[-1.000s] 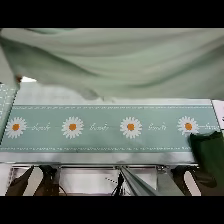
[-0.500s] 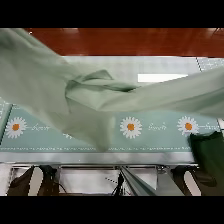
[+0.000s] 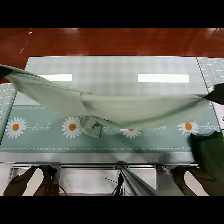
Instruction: Fold the shirts.
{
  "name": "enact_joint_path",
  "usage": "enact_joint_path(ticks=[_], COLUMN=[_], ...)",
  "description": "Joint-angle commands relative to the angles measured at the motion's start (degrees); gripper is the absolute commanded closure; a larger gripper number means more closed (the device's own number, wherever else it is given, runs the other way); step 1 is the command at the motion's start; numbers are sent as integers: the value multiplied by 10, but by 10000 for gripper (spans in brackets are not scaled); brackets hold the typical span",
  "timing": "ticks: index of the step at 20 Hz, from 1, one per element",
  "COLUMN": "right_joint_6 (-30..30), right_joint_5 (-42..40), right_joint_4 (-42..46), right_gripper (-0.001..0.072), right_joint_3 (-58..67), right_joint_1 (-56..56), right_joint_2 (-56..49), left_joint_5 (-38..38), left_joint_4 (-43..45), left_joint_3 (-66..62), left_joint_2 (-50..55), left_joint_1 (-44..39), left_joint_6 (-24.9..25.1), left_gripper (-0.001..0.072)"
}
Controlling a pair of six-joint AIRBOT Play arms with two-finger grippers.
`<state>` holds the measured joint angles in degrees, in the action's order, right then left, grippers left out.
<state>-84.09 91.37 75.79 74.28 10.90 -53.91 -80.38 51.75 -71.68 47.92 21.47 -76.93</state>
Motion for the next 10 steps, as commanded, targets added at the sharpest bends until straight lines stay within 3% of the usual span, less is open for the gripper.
enact_joint_path(ticks=[1,6,10], right_joint_6=[30,33,28], right_joint_5=[-115,-243,-342], right_joint_4=[-37,-116,-121], right_gripper=[694,694,693], right_joint_3=[-23,-23,-23], right_joint_1=[0,0,0], right_joint_2=[-126,-260,-307], left_joint_5=[84,259,359], left_joint_4=[9,-74,-81], left_joint_3=[40,40,40], left_joint_2=[108,257,329], left_joint_1=[-58,-134,-146], left_joint_6=[15,85,88], left_gripper=[678,677,677])
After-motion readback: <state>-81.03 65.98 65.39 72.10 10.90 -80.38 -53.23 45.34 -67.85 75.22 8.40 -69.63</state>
